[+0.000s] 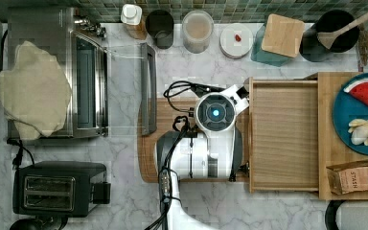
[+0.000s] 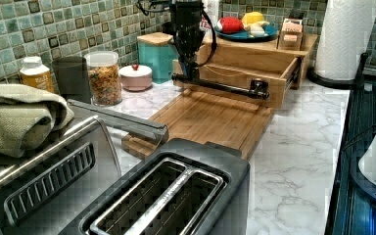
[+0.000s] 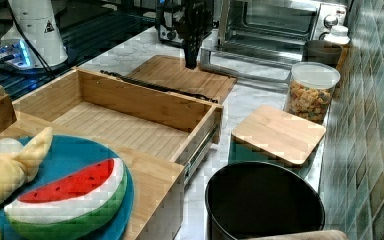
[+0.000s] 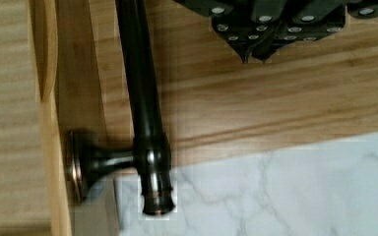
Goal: Close the drawer.
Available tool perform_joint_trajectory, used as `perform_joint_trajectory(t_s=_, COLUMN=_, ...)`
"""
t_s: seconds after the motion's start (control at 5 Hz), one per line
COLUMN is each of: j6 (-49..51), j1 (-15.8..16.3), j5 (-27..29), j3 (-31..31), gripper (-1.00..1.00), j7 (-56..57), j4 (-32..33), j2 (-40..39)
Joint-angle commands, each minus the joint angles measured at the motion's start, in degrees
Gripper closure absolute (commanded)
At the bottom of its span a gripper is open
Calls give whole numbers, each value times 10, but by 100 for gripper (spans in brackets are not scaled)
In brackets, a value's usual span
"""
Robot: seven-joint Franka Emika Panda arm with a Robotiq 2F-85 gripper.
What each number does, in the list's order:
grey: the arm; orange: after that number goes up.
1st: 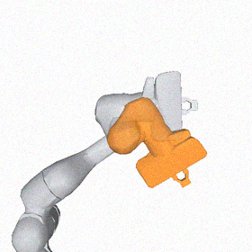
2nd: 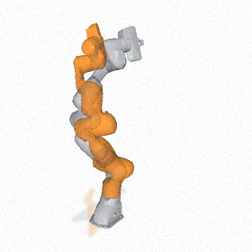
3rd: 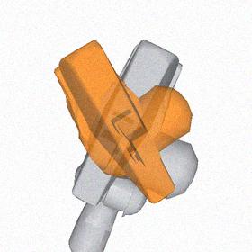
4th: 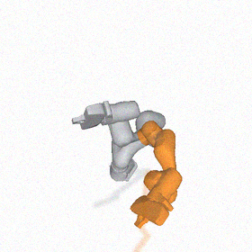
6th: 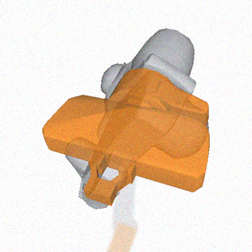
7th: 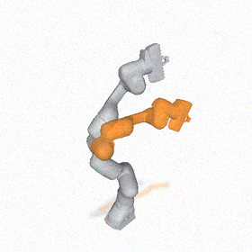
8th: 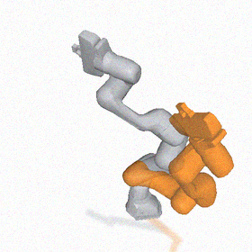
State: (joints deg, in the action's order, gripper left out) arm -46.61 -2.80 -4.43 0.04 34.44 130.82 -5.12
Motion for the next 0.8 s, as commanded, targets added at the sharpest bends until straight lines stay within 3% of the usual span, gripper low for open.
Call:
perform_joint_trajectory(t_s=0.2, j6=-32, j1=-29, j5=-8, j3=-27, gripper=100, j7=75, j4=61, j2=13)
perform_joint_trajectory(t_s=0.6, j6=-126, j1=-38, j5=-2, j3=-46, gripper=100, j7=108, j4=104, j2=-3)
perform_joint_trajectory(t_s=0.8, j6=-106, j1=-41, j5=19, j3=-57, gripper=100, j7=135, j4=101, j2=-3)
